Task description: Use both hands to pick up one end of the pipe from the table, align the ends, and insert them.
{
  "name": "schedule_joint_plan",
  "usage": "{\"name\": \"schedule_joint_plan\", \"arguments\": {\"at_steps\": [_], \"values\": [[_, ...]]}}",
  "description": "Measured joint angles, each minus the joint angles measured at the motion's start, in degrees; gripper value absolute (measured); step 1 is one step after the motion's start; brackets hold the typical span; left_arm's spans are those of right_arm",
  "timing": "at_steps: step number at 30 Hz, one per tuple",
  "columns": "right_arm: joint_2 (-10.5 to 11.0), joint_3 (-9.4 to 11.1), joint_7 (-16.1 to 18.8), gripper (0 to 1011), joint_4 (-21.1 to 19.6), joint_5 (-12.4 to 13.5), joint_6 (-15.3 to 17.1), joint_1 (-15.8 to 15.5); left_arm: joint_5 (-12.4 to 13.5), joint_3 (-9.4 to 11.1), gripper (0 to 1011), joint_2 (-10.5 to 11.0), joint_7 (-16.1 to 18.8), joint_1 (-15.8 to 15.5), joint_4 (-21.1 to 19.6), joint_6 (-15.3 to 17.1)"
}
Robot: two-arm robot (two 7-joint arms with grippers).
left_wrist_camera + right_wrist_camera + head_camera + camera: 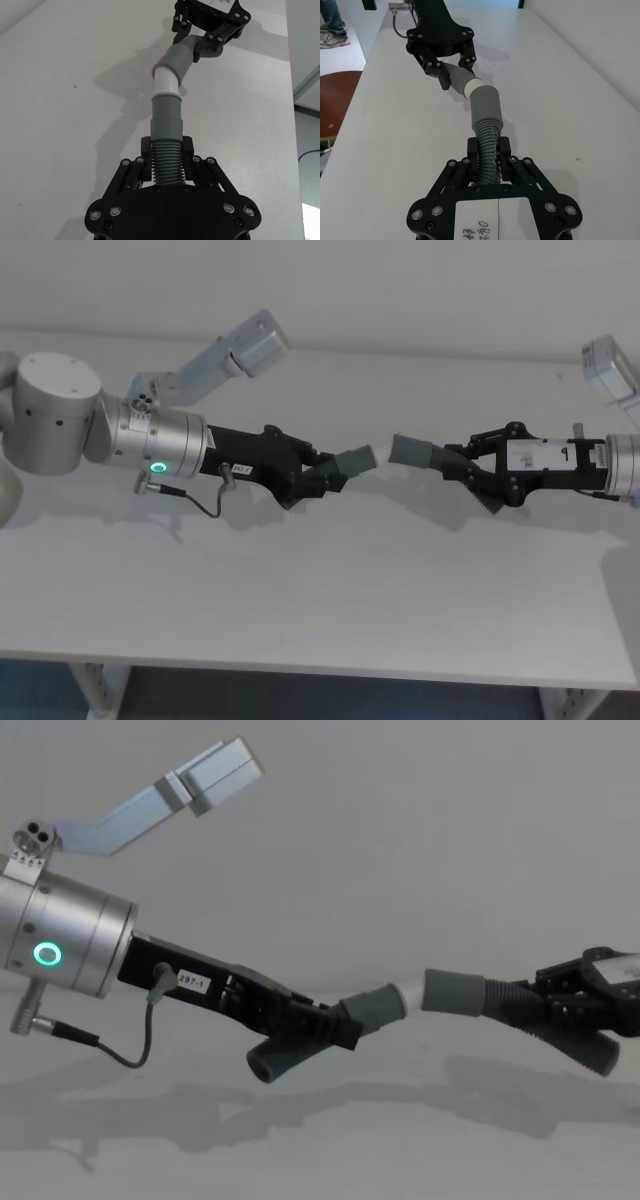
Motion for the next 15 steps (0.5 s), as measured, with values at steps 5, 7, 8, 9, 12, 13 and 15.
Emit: {"name": "schedule_joint_plan", "arguments": {"at_steps": [5, 7, 8, 9, 12, 13, 15], "values": [[0.0, -0.1, 0.1, 236, 0.0, 0.1, -0.1, 0.1, -0.1, 0.2, 333, -0.1, -0.3, -0.3, 0.3, -0.1], [0.0, -0.2, 0.1, 235, 0.0, 0.1, -0.1, 0.1, -0.2, 0.3, 333, -0.2, -0.3, -0.4, 0.4, -0.2], [0.0, -0.2, 0.1, 236, 0.0, 0.1, -0.1, 0.1, -0.2, 0.3, 333, -0.2, -0.4, -0.4, 0.4, -0.2], [0.0, -0.2, 0.1, 235, 0.0, 0.1, -0.1, 0.1, -0.2, 0.4, 333, -0.2, -0.4, -0.5, 0.5, -0.3], [0.0, -0.3, 0.2, 236, 0.0, 0.1, -0.2, 0.2, -0.2, 0.4, 333, -0.3, -0.5, -0.5, 0.6, -0.3], [0.0, -0.3, 0.2, 235, 0.0, 0.1, -0.2, 0.2, -0.3, 0.5, 333, -0.3, -0.5, -0.6, 0.6, -0.3], [0.0, -0.3, 0.2, 235, 0.0, 0.2, -0.2, 0.2, -0.3, 0.5, 333, -0.3, -0.6, -0.6, 0.7, -0.3]]}}
